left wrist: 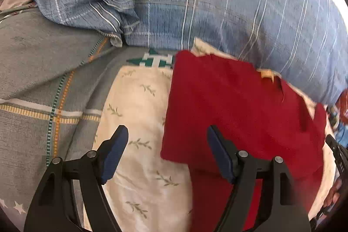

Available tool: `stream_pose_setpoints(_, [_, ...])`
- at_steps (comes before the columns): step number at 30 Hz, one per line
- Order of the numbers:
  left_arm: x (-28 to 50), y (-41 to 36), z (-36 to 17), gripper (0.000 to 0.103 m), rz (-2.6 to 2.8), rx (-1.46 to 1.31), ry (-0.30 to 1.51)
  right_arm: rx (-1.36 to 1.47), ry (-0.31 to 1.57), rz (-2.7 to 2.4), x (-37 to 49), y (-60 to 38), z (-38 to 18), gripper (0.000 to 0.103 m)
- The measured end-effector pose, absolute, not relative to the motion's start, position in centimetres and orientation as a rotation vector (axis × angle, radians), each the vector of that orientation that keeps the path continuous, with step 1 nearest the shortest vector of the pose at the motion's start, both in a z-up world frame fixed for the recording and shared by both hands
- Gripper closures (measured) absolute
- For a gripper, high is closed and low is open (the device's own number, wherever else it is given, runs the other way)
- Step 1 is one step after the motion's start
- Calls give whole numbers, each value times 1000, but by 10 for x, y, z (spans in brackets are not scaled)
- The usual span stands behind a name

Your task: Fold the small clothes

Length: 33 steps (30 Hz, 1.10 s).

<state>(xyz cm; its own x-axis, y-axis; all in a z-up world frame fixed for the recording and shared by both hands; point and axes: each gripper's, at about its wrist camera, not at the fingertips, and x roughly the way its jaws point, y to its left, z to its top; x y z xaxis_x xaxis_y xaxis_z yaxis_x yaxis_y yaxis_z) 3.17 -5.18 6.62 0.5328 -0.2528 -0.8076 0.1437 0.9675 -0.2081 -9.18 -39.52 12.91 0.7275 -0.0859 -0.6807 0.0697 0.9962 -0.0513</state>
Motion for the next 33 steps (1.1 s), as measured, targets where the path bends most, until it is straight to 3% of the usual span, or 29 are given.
stream_pose_setpoints(4, [33, -57, 66, 28, -255, -138, 985, -21, 727, -84, -88, -395, 141, 100])
stream_pose_setpoints(7, [31, -65, 64, 28, -266, -105, 987, 72, 783, 13, -83, -399, 133, 90])
stream_pose_setpoints(9, [30, -69, 63, 28, -267, -94, 988, 72, 818, 45, -75, -394, 123, 75])
stream_pose_setpoints(11, [29, -70, 62, 28, -264, -94, 993, 20, 856, 38, -67, -388, 111, 68])
stream_pose_setpoints(14, [27, -69, 63, 28, -268, -82, 990, -73, 908, -73, -61, -389, 95, 68])
stream_pose_setpoints(20, [30, -64, 58, 28, -250, -79, 1000, 16, 898, -30, -67, -405, 83, 74])
stream_pose_setpoints(23, [29, -64, 58, 28, -257, -94, 999, 51, 873, -8, -70, -409, 85, 97])
stream_pose_setpoints(33, [34, -72, 77, 28, -249, -140, 928, -41, 640, -70, -72, -392, 155, 98])
